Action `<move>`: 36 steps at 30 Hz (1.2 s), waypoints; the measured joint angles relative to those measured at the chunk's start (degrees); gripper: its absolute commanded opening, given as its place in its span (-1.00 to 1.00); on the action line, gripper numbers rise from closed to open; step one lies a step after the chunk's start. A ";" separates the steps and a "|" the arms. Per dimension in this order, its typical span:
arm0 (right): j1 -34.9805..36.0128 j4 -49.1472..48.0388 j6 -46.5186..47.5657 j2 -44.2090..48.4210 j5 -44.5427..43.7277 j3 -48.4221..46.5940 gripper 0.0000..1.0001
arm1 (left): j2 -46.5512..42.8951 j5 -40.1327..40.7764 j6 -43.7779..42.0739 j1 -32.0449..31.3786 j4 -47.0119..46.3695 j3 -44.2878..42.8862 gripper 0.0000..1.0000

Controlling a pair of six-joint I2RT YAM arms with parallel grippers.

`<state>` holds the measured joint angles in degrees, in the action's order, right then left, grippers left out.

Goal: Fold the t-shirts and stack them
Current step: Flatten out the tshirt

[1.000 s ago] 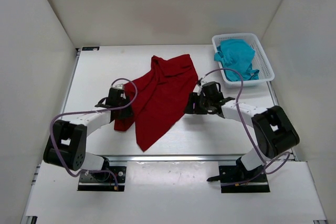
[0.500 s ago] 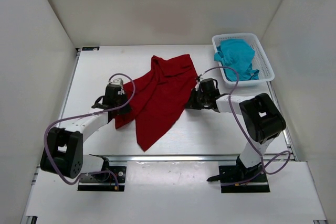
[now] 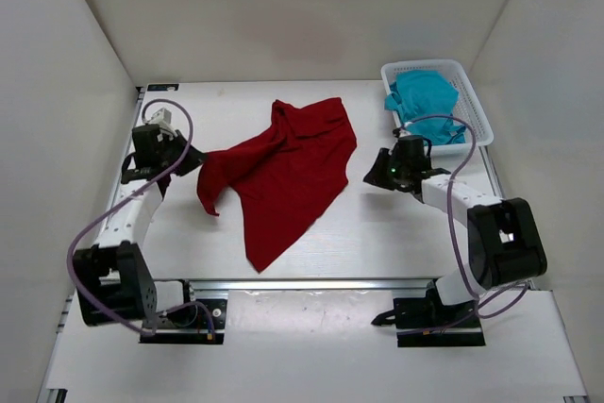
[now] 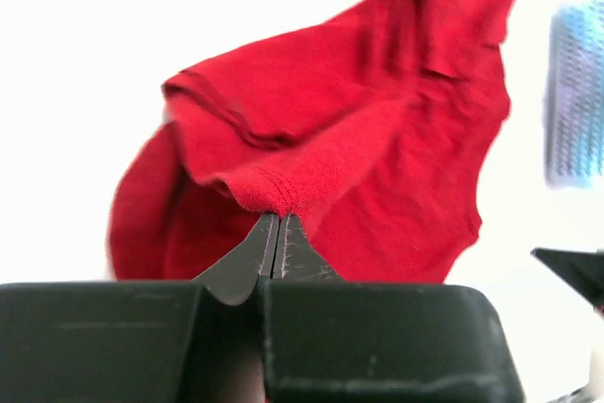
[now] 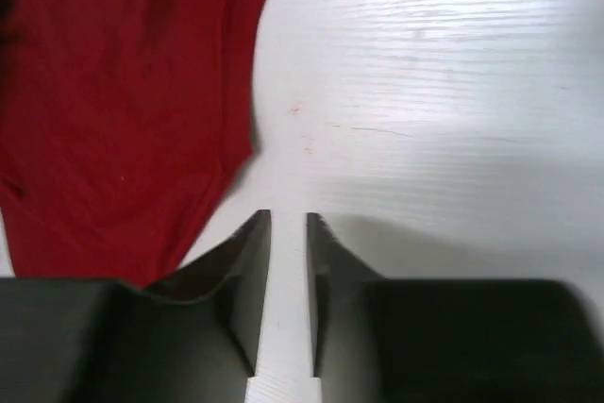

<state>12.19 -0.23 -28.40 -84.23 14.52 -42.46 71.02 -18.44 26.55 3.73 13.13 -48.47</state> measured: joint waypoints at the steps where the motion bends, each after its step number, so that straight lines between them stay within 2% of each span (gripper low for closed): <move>1: 0.66 1.33 0.42 -0.94 -0.28 -1.05 -0.35 | 1.77 -0.70 0.17 1.88 -0.07 -0.28 -1.00; 2: 2.01 2.40 0.87 -2.36 -0.59 -2.54 -0.21 | 3.85 -1.25 0.37 3.28 -0.11 -0.57 -1.00; 5: 7.93 3.76 1.99 -7.10 -1.68 -7.58 0.03 | 10.47 -2.64 0.55 5.25 0.72 -2.14 -1.00; 8: 11.87 3.04 2.34 -11.58 -0.90 -10.88 0.07 | 15.30 -3.19 0.13 6.38 2.60 -4.66 -1.00; 10: 12.20 2.73 2.23 -14.84 -0.42 -12.37 -0.02 | 17.35 -2.93 -0.68 7.43 3.63 -6.51 -1.00; 12: 11.74 2.58 2.01 -17.62 -0.33 -13.38 -0.31 | 19.19 -1.92 -1.49 8.90 4.26 -8.46 -1.00; 14: 11.37 2.38 1.46 -19.08 -0.26 -14.64 -0.45 | 21.75 -1.42 -2.05 10.75 4.63 -10.80 -1.00; 17: 11.08 2.23 0.98 -19.82 -0.70 -14.99 -0.29 | 25.64 -0.90 -2.23 12.96 4.00 -12.46 -1.00; 19: 11.02 2.40 1.07 -19.76 -1.07 -15.23 -0.06 | 27.93 0.35 -2.45 13.86 4.13 -12.85 -1.00; 22: 10.99 3.17 1.86 -18.93 -3.28 -15.39 0.12 | 31.23 1.75 -3.02 14.19 4.81 -14.32 -1.00; 25: 10.49 4.15 2.84 -17.64 -5.92 -14.58 0.12 | 33.29 1.99 -3.21 14.34 4.52 -15.17 -1.00; 27: 10.36 5.03 3.30 -17.62 -6.58 -14.67 0.03 | 33.88 2.60 -3.17 14.38 4.39 -15.19 -1.00; 32: 11.80 7.52 5.09 -21.97 -7.15 -19.91 -0.66 | 34.05 4.20 -3.21 13.05 2.71 -15.26 -1.00; 33: 11.78 7.34 5.07 -22.84 -6.80 -20.68 -0.91 | 34.05 4.63 -3.26 12.61 2.67 -15.45 -1.00; 34: 11.80 7.10 5.29 -23.39 -6.32 -21.05 -1.00 | 34.05 5.05 -3.34 12.11 2.73 -15.76 -1.00; 36: 11.15 7.26 4.87 -23.61 -5.62 -21.11 -0.99 | 34.18 5.68 -3.41 10.97 2.95 -17.18 -1.00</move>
<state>23.33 7.03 -23.53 -107.83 8.91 -63.57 105.21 -12.75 23.14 14.70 16.08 -65.65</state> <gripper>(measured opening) 0.026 0.053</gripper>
